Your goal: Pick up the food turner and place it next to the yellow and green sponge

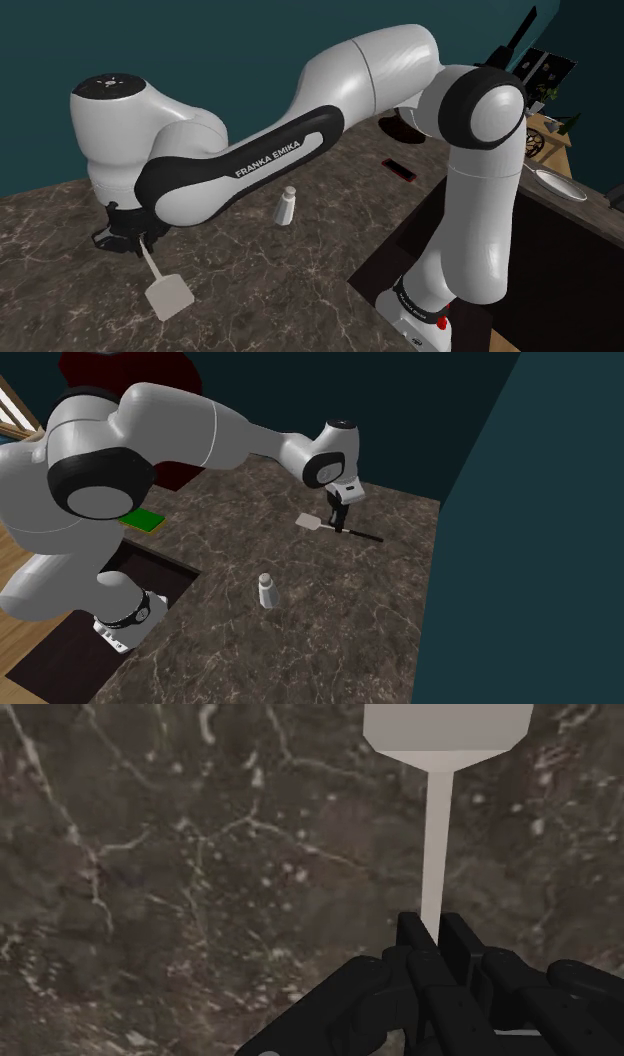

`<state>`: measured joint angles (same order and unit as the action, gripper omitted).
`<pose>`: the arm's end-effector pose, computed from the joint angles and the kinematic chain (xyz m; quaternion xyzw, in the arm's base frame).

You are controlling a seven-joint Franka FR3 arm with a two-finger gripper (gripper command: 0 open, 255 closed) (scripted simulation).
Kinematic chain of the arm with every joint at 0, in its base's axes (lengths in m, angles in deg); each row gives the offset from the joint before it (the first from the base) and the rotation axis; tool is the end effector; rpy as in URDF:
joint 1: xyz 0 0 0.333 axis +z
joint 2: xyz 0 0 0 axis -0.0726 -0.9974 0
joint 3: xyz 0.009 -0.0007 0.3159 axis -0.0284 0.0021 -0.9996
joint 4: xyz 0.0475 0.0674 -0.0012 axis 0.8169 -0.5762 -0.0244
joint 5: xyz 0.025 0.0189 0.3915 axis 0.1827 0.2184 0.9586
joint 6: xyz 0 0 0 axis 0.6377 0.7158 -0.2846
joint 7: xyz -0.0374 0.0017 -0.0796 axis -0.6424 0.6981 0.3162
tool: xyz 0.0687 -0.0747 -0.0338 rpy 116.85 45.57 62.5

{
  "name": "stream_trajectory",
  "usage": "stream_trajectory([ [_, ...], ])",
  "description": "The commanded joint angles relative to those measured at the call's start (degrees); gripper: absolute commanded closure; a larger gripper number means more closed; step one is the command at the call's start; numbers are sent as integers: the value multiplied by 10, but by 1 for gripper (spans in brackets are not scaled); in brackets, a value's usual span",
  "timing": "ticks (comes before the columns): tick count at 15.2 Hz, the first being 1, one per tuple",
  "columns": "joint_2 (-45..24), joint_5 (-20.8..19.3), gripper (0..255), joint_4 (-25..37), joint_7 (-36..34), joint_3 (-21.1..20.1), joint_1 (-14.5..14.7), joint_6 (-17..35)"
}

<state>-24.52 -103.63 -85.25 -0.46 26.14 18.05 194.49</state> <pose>0.4823 0.4420 0.3446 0.9988 -0.0356 0.0332 0.0011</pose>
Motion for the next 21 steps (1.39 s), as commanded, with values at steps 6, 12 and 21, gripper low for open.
stream_trajectory([
  [6,23,19,255,22,14,-10,-6,-41],
  [12,40,33,255,46,24,-17,-9,-79],
  [21,134,81,255,-44,4,-48,-14,-70],
])
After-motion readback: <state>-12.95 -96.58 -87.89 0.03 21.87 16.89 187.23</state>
